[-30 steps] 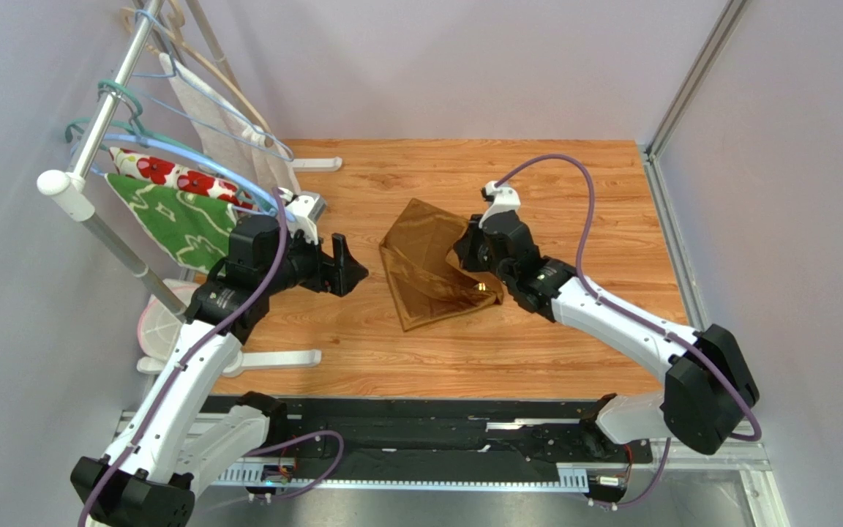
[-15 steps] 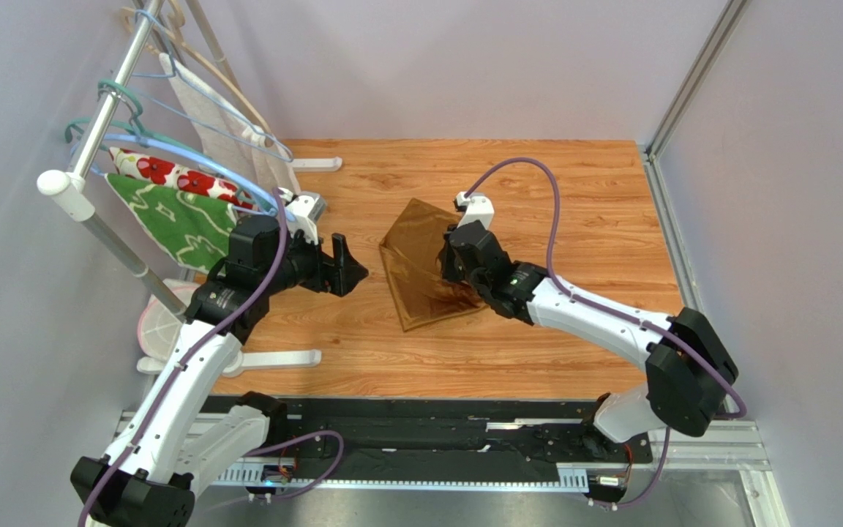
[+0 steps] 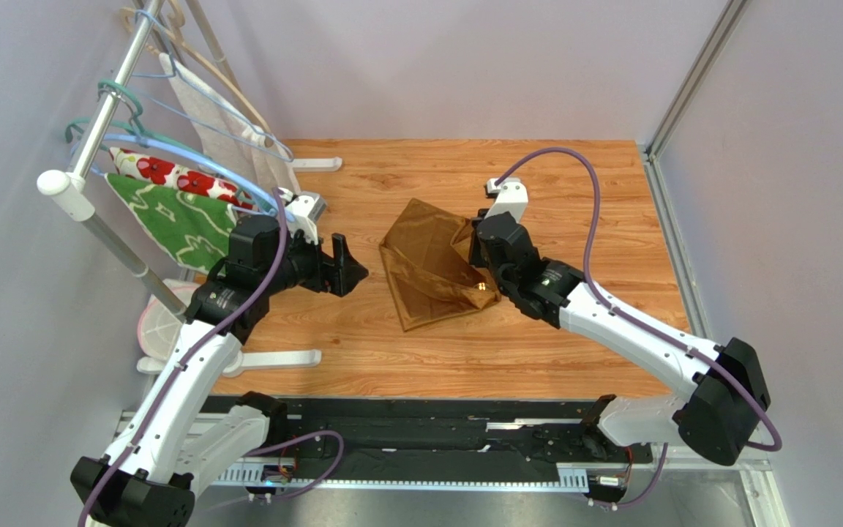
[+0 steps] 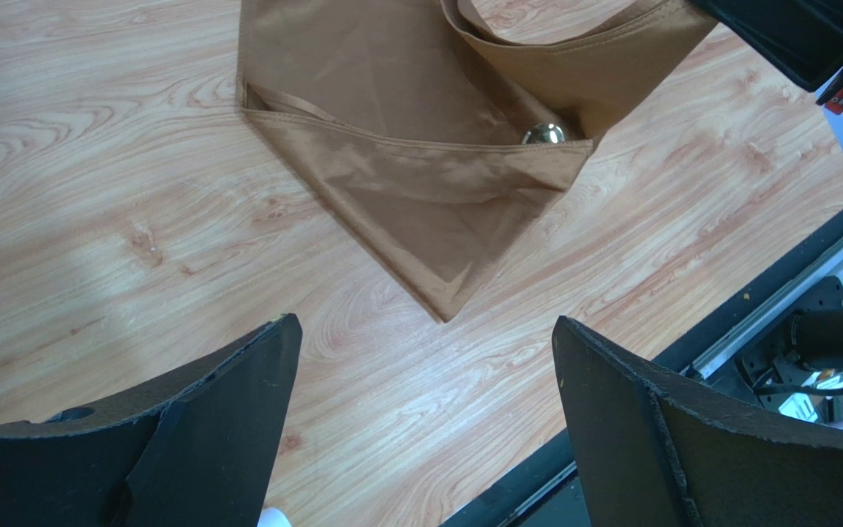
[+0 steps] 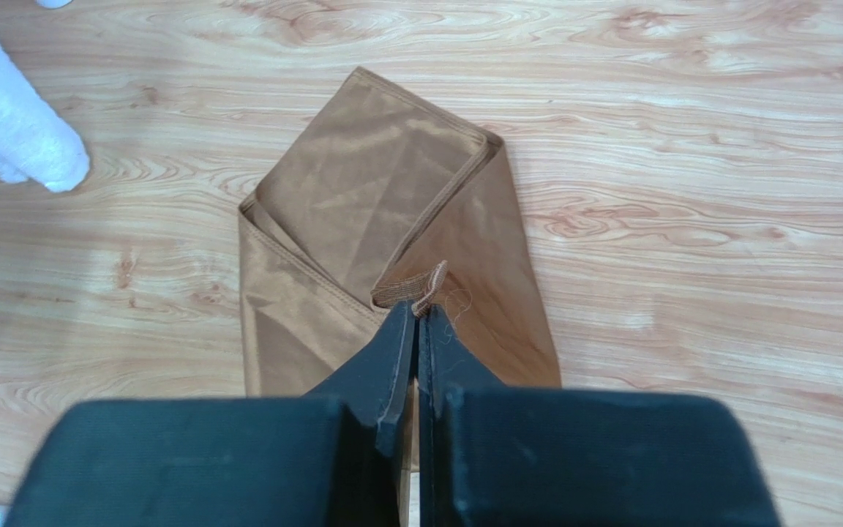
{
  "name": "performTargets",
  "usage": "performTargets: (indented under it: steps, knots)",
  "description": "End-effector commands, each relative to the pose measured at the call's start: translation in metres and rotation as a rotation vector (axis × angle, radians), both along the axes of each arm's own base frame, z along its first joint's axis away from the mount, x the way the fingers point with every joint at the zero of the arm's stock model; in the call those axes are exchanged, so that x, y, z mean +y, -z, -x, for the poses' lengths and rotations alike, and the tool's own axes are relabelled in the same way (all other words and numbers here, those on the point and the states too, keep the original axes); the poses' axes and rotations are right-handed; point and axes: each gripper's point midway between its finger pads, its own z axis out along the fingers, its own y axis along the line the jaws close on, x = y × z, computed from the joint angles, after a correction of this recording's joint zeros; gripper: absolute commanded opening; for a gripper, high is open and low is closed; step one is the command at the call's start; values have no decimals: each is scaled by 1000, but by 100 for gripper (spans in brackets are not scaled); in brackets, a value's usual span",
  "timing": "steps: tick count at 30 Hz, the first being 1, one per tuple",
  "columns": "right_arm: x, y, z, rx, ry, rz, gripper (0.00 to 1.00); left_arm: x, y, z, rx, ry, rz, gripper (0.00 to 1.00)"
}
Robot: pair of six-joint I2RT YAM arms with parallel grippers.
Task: Fold the napkin, place the utensils inside, and roll it up
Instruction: Fold the napkin
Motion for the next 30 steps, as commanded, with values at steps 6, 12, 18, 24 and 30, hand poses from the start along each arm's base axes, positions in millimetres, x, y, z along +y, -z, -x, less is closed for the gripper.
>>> performTargets:
  steps: [6, 12, 18, 24, 30]
  knots:
    - [-33, -32, 0, -79, 91, 11, 0, 0, -9, -1, -36, 4, 16, 94]
    - [-21, -32, 5, -62, 37, -44, 0, 0, -10, 0, -36, 4, 19, 94]
    - [13, -19, 6, -15, -54, -118, 0, 0, -9, -1, -37, 2, 16, 94]
    - [53, 11, 16, 49, -132, -118, 0, 0, -9, -1, -36, -1, 15, 94]
    - [81, 45, 29, 109, -182, -99, 0, 1, -8, -2, -34, -5, 11, 94]
